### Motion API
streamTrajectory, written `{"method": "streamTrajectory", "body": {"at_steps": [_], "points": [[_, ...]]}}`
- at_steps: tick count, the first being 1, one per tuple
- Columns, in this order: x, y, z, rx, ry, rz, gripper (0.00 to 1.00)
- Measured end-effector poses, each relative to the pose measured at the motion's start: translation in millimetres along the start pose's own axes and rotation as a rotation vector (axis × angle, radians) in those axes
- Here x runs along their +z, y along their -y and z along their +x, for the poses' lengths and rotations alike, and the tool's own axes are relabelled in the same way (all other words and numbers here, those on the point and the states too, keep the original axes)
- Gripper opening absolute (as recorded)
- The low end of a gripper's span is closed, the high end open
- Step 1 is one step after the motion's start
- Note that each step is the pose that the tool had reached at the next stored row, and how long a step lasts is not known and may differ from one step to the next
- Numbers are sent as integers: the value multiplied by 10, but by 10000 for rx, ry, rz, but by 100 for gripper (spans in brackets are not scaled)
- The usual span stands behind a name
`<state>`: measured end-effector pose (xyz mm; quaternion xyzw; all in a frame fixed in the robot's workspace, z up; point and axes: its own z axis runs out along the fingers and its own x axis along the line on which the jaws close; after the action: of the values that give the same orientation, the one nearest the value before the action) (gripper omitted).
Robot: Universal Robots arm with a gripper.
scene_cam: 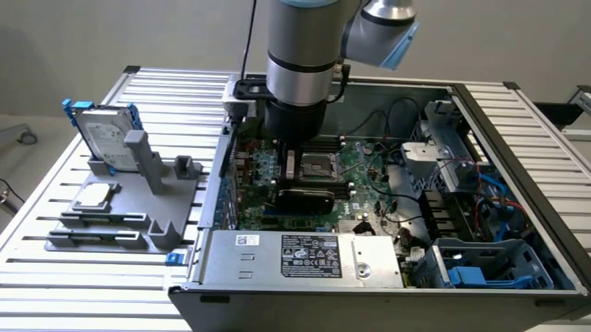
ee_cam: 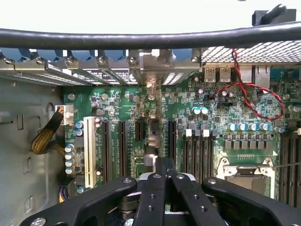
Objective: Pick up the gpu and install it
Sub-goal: 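Press down on the gpu until it lock into place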
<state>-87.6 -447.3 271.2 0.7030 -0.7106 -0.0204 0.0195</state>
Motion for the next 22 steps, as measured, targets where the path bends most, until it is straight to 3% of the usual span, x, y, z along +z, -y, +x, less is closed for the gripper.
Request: {"method": "streamTrajectory", "body": {"at_steps": [8,18,22], "points": [[-47,-61,2,-2,-11,-62,11],[-66,-132,3,-1,-37,-456,11],[-87,-154,3,2,-64,-560,11]]}}
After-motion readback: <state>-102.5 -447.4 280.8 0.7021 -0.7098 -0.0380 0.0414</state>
